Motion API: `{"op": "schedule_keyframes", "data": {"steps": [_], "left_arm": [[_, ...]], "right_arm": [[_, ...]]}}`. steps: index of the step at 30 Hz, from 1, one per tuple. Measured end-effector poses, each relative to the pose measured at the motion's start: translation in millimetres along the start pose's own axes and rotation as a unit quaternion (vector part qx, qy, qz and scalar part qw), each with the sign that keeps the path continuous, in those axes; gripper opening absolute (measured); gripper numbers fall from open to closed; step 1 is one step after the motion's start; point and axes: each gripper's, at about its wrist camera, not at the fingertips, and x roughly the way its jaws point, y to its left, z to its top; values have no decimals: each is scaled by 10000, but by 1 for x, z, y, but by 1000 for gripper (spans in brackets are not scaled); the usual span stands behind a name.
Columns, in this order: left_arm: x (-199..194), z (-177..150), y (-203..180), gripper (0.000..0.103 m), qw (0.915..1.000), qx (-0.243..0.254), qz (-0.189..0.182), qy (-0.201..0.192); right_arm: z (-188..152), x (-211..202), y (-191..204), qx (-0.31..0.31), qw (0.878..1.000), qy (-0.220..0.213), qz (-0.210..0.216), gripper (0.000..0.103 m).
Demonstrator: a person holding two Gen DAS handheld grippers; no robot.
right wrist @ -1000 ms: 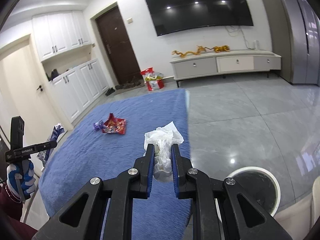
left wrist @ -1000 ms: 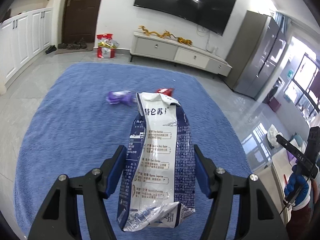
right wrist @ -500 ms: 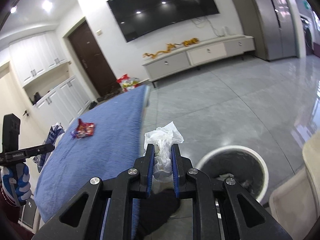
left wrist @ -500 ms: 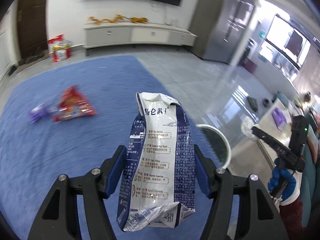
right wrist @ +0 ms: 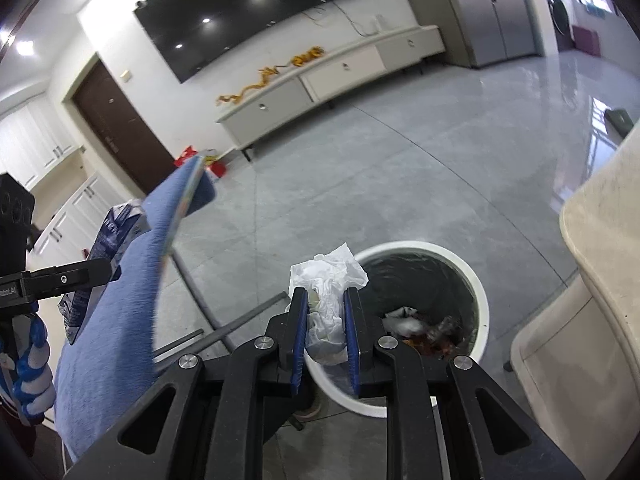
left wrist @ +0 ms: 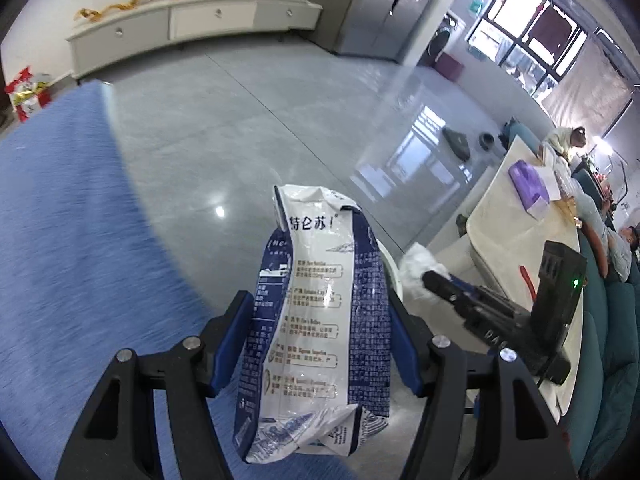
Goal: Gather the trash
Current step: 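Carry the printed bag and tissue over to the trash bin, then open both tools above the bin to drop the bag and tissue, then move both open tools back over the remaining wrappers on the rug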
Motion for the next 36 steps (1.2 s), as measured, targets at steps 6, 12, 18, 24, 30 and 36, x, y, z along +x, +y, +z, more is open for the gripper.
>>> {"op": "schedule_keyframes", "data": {"steps": [6, 12, 18, 24, 30, 36], "left_arm": [[57, 19, -14, 63, 9994, -145, -9, 301], [87, 29, -7, 63, 9975, -521, -232, 429], [109, 31, -4, 64, 9937, -826, -502, 566], [100, 26, -5, 65, 9936, -797, -600, 531], [64, 17, -10, 65, 9974, -520, -444, 241], [11, -3, 5, 65, 9988, -401, -92, -277]], "right_arm": [[3, 27, -23, 213, 9996, 152, -105, 20], [4, 48, -39, 290, 9988, 282, -286, 27], [0, 60, -49, 384, 9973, 419, -469, 41], [-8, 59, -54, 511, 9961, 487, -537, 44], [-13, 43, -48, 520, 9962, 437, -542, 44], [-10, 18, -26, 344, 9977, 296, -511, 44]]}}
